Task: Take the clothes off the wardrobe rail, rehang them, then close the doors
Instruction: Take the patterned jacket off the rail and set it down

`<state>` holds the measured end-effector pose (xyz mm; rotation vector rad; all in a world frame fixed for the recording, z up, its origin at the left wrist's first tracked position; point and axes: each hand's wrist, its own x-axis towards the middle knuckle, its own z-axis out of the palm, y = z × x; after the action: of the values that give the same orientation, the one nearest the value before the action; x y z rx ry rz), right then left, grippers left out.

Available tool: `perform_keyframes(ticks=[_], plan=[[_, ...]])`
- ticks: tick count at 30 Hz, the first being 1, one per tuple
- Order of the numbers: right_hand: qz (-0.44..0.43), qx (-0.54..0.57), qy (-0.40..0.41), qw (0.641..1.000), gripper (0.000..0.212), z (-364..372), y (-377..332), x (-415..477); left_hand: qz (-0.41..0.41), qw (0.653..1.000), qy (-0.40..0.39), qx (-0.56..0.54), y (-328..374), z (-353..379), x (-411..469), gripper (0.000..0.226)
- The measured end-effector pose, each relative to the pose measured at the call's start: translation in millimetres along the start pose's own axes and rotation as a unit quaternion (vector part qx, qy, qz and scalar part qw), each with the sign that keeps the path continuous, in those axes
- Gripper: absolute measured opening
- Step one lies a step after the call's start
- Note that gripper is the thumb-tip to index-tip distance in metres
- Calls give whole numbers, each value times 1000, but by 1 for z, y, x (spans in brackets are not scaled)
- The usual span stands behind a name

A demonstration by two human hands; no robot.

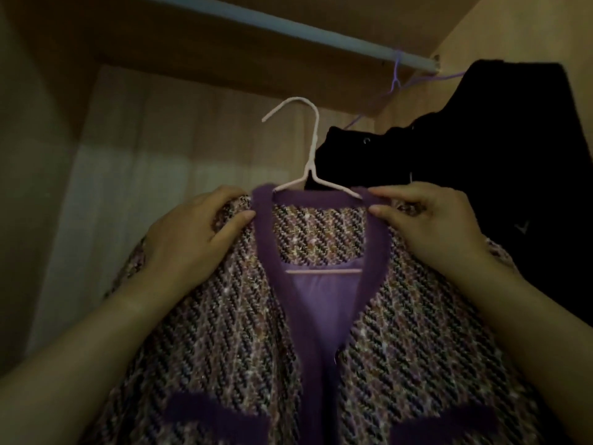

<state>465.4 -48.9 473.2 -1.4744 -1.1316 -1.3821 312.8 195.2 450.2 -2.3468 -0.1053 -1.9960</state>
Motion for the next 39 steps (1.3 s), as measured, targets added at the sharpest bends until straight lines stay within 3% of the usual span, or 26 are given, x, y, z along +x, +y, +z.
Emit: perform_keyframes(ticks=[10, 16, 25, 31, 34, 35, 38, 39], plan=[[-92, -154, 39, 983, 33, -52, -73, -80, -39, 992, 85, -79, 41, -44, -78, 43], [-80, -209, 54, 973, 27, -121, -145, -107, -28, 985, 98, -141, 89, -89, -100, 43], [-25, -275, 72, 958, 27, -296, -241, -141, 30, 963, 91, -252, 213, -189, -114, 35], [18, -371, 47, 927, 26, -443, -317, -195, 38, 940, 30, -337, 329, -268, -166, 35], [65, -410, 25, 909, 25, -521, -363, -251, 44, 908, -31, -415, 394, -299, -218, 30], [87, -424, 16, 901, 25, -547, -380, -272, 30, 891, -90, -444, 418, -301, -238, 31], [163, -476, -18, 864, 25, -625, -438, -338, -7, 779, -290, -556, 495, -314, -300, 72], [191, -496, -26, 846, 25, -649, -459, -357, 9, 751, -311, -583, 517, -333, -325, 60]])
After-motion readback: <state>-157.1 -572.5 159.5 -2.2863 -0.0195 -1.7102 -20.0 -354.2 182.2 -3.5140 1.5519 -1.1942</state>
